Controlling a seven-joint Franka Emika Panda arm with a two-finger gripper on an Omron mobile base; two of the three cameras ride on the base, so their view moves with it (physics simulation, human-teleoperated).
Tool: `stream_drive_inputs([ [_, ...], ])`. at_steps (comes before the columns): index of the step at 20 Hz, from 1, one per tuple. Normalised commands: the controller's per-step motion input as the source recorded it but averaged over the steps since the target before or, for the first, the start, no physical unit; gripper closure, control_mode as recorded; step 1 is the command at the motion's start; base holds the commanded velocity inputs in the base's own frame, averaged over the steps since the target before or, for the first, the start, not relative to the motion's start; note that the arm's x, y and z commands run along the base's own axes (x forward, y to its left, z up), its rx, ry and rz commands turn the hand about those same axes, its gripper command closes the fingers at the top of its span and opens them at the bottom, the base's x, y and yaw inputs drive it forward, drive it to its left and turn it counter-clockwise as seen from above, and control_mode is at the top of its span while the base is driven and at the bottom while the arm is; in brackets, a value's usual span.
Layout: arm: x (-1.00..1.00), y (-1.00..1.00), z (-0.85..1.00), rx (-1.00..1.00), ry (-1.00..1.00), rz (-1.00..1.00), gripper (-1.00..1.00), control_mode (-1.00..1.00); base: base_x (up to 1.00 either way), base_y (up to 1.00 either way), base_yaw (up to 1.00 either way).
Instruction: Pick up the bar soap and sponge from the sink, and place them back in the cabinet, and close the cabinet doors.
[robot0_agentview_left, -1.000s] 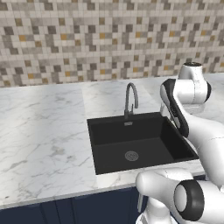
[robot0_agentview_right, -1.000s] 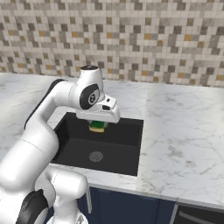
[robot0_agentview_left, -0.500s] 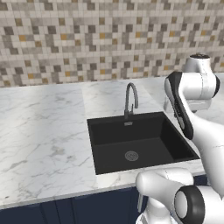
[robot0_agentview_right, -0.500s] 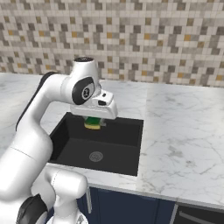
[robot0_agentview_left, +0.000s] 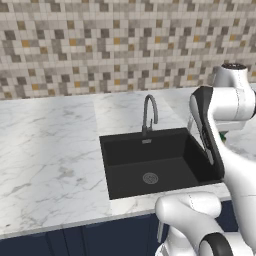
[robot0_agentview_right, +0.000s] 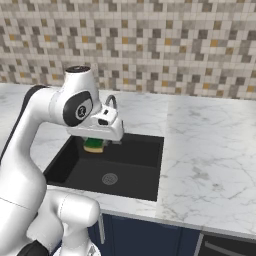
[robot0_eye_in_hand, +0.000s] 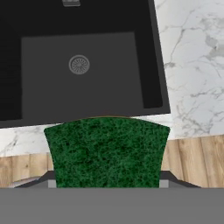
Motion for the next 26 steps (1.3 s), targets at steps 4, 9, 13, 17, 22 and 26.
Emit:
stream_drive_inputs([
  [4,-0.42,0.28,0.15,-0.02,-0.03,0.00,1.00,-1.00,0.00,0.00,0.00],
  [9,-0.35,0.27,0.20,-0.01,-0.02,0.00,1.00,-1.00,0.00,0.00,0.00],
  [13,-0.23,0.15,0.17,0.00,-0.03,0.00,1.00,-1.00,0.00,0.00,0.00],
  [17,-0.11,0.08,0.16,0.00,-0.03,0.00,1.00,-1.00,0.00,0.00,0.00],
  [22,-0.16,0.04,0.12,0.00,-0.01,0.00,1.00,-1.00,0.00,0.00,0.00],
  [26,0.00,0.00,0.00,0.00,0.00,0.00,1.00,1.00,-0.36,0.00,0.00],
])
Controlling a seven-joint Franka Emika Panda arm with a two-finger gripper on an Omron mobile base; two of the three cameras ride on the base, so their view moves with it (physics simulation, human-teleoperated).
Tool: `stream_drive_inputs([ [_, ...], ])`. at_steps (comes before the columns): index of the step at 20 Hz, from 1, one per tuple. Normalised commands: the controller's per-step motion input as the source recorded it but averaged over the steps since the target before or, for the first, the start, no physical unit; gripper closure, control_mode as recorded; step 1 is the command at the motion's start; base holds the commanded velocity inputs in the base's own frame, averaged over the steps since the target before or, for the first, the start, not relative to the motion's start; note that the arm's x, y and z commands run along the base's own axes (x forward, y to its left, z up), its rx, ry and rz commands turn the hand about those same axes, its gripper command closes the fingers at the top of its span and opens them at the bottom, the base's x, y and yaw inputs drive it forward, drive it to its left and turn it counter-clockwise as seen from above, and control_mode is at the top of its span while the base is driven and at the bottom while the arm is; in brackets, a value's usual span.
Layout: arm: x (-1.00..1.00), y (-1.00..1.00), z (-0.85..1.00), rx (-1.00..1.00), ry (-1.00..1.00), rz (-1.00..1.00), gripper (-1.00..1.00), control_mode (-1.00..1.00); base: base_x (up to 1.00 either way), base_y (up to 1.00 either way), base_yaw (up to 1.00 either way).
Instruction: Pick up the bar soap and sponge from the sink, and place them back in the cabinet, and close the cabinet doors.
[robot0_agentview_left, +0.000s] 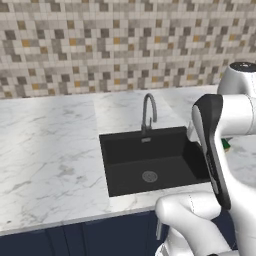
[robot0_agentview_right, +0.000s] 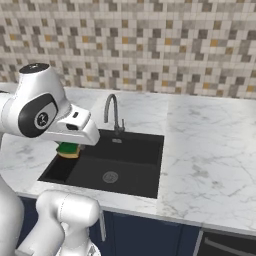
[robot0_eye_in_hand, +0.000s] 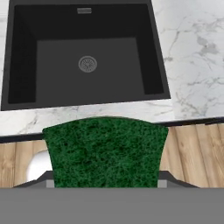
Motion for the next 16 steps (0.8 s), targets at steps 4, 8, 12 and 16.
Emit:
stream_drive_inputs([
  [4,0.00,0.00,0.00,0.00,0.00,0.00,1.00,1.00,-0.48,0.00,0.00],
  [8,0.00,0.00,0.00,0.00,0.00,0.00,1.00,1.00,-0.51,-0.01,-0.02],
  [12,0.00,0.00,0.00,0.00,0.00,0.00,1.00,1.00,-0.38,-0.12,-0.18],
  [16,0.00,0.00,0.00,0.00,0.00,0.00,1.00,1.00,-0.13,-0.04,-0.29],
])
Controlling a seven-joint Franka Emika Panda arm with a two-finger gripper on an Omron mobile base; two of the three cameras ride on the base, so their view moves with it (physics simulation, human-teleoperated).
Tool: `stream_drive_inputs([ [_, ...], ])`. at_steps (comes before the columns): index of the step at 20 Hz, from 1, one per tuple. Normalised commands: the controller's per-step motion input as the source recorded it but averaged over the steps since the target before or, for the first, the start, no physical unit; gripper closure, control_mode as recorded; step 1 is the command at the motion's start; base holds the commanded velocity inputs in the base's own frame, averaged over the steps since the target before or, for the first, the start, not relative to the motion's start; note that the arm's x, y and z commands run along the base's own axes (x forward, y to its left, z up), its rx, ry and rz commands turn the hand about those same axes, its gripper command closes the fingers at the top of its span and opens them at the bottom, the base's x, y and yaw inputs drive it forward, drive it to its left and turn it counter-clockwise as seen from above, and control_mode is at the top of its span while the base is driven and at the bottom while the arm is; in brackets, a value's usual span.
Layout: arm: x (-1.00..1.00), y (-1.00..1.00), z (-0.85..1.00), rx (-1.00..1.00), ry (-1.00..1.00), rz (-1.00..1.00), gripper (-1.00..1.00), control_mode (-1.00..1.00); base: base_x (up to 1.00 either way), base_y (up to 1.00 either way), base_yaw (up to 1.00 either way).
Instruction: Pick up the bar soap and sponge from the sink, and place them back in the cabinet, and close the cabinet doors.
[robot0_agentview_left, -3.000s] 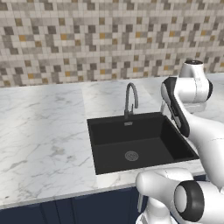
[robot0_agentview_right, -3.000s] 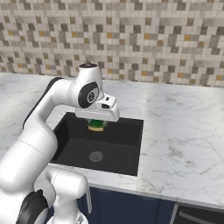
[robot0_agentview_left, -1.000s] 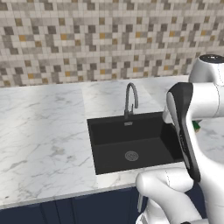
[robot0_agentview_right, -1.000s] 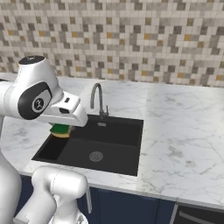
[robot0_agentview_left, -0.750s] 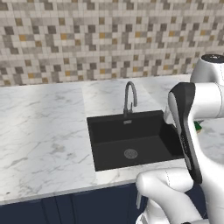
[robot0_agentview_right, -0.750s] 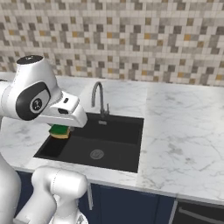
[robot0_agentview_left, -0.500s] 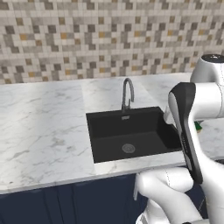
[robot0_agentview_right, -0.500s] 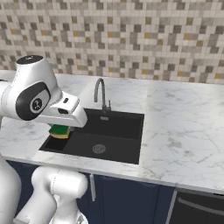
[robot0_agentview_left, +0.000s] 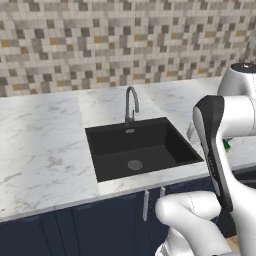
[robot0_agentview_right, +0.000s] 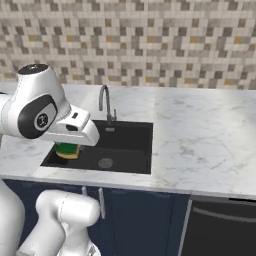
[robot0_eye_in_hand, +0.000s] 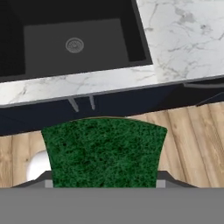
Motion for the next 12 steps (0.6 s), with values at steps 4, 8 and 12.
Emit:
stream_drive_inputs([
  [4,0.00,0.00,0.00,0.00,0.00,0.00,1.00,1.00,0.02,-0.07,-0.45],
  [8,0.00,0.00,0.00,0.00,0.00,0.00,1.00,1.00,0.00,-0.11,-0.49],
  [12,0.00,0.00,0.00,0.00,0.00,0.00,1.00,1.00,0.00,-0.16,-0.48],
])
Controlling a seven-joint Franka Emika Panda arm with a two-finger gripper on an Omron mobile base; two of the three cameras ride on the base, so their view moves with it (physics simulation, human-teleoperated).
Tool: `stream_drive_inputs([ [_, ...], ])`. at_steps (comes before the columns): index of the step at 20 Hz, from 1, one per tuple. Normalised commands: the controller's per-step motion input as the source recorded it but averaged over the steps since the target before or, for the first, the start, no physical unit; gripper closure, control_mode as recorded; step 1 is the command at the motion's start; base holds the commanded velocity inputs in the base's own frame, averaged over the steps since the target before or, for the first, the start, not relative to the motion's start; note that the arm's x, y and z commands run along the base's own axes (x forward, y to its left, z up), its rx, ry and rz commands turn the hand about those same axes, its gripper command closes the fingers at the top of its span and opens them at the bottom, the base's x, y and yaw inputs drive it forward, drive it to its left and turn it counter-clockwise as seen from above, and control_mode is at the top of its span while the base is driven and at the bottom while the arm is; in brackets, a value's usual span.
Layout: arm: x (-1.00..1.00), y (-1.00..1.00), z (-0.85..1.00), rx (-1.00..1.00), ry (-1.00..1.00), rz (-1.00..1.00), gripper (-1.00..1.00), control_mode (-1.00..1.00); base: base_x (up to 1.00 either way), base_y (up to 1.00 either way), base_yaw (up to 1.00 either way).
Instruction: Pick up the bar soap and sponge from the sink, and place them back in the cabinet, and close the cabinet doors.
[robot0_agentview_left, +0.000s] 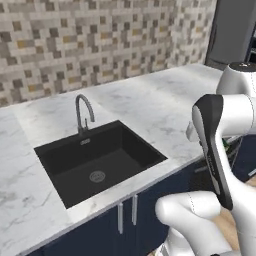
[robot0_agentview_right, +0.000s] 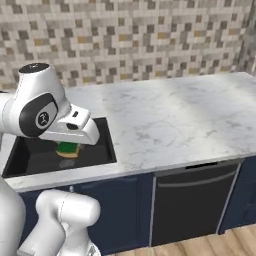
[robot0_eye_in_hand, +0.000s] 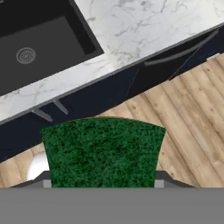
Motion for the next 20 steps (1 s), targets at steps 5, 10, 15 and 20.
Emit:
stream_drive_inputs([
  [5,0.00,0.00,0.00,0.00,0.00,0.00,1.00,1.00,0.00,-0.23,-0.46],
  [10,0.00,0.00,0.00,0.00,0.00,0.00,1.00,1.00,0.00,-0.26,-0.44],
  [15,0.00,0.00,0.00,0.00,0.00,0.00,1.00,1.00,0.02,-0.27,-0.46],
  [20,0.00,0.00,0.00,0.00,0.00,0.00,1.00,1.00,0.14,-0.33,-0.44],
])
